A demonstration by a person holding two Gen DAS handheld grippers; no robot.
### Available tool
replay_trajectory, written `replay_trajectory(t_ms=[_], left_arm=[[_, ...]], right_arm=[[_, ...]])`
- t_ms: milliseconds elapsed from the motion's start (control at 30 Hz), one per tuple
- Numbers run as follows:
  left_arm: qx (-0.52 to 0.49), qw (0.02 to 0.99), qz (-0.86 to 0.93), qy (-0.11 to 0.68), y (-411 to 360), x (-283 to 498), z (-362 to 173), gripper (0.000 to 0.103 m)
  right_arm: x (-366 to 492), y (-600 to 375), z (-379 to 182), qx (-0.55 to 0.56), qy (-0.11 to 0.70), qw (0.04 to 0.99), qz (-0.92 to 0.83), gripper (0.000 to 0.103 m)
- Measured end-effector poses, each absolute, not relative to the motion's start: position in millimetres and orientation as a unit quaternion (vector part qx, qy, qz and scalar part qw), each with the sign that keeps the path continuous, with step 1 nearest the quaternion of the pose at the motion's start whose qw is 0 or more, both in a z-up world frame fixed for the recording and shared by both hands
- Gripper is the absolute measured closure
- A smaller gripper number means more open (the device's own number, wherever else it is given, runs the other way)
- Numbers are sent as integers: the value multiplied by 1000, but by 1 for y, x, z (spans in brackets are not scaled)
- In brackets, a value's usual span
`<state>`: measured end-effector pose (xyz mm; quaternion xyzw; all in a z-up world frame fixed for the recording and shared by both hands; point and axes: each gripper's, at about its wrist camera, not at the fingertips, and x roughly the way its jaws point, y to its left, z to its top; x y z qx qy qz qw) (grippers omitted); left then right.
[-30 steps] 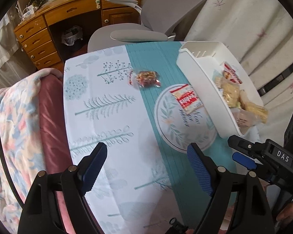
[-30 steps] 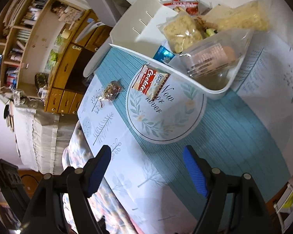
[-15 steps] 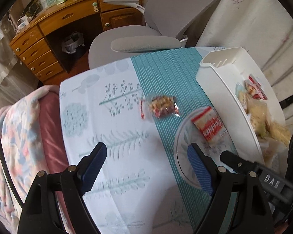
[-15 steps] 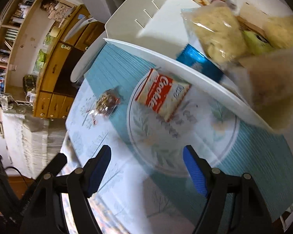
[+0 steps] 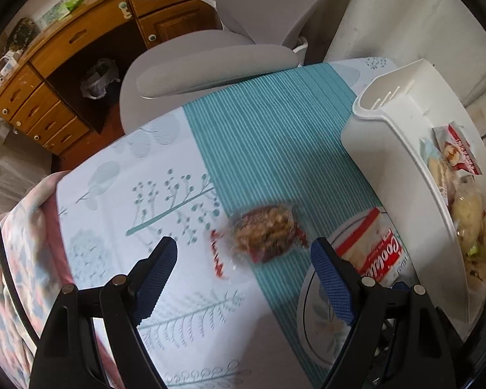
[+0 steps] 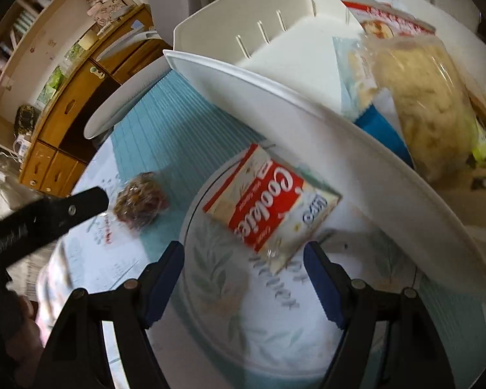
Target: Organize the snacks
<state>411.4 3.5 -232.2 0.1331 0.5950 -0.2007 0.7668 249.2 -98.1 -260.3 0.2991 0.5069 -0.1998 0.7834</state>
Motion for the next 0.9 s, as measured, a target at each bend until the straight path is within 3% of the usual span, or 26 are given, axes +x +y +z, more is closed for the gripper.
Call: replay_trajectory(t_ms=[600,667,900], left_arm=[[121,739,-199,631,-8,425,-277,19],[120,740,-191,634,-9,427,-281,26],[100,739,-190,638,-4,431,-284,27]], right_arm=[[261,-93,-273,208,454,833,-238,27],[262,-94,-273,200,449,838,-237,36],[260,-95,-272,197,437,850,-220,56]])
